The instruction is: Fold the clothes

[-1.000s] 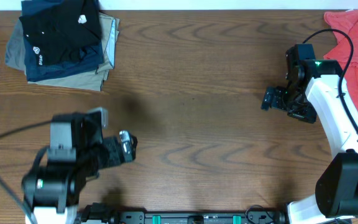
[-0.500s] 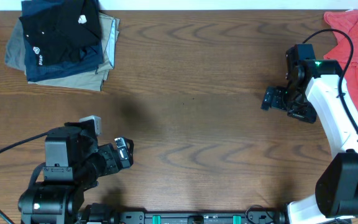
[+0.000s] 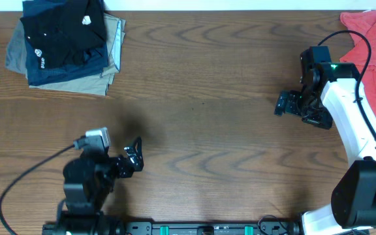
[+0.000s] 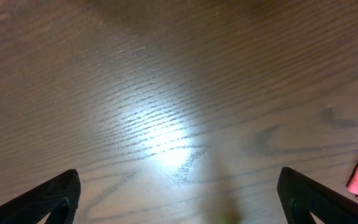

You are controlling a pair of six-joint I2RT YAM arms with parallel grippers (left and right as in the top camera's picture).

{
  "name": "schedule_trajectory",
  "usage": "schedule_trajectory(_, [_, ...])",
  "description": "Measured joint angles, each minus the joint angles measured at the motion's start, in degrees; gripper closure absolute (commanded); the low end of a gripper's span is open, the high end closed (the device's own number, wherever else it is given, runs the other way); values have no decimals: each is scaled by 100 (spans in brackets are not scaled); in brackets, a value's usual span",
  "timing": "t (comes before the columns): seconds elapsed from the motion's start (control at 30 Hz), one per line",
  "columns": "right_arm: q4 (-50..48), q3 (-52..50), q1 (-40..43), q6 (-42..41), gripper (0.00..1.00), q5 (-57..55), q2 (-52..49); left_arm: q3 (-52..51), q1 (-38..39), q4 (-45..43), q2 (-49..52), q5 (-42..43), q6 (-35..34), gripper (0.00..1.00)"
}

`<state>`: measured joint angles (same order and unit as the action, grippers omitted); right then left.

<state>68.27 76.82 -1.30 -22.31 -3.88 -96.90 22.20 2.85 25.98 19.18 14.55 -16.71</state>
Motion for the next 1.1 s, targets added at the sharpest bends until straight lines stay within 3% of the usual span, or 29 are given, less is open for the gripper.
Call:
schedule_trajectory(0.33, [2,0,0,0,1,2,0,-1145,0,-752,-1775,-708,-2,2])
schedule_trajectory(0.7, [2,0,0,0,1,0,0,-2015,0,-2277,-1860,-1158,-2,2])
schedule_trajectory(1.1, [4,0,0,-2,1,2,0,-2037,0,-2315,-1860,-1180,44,2])
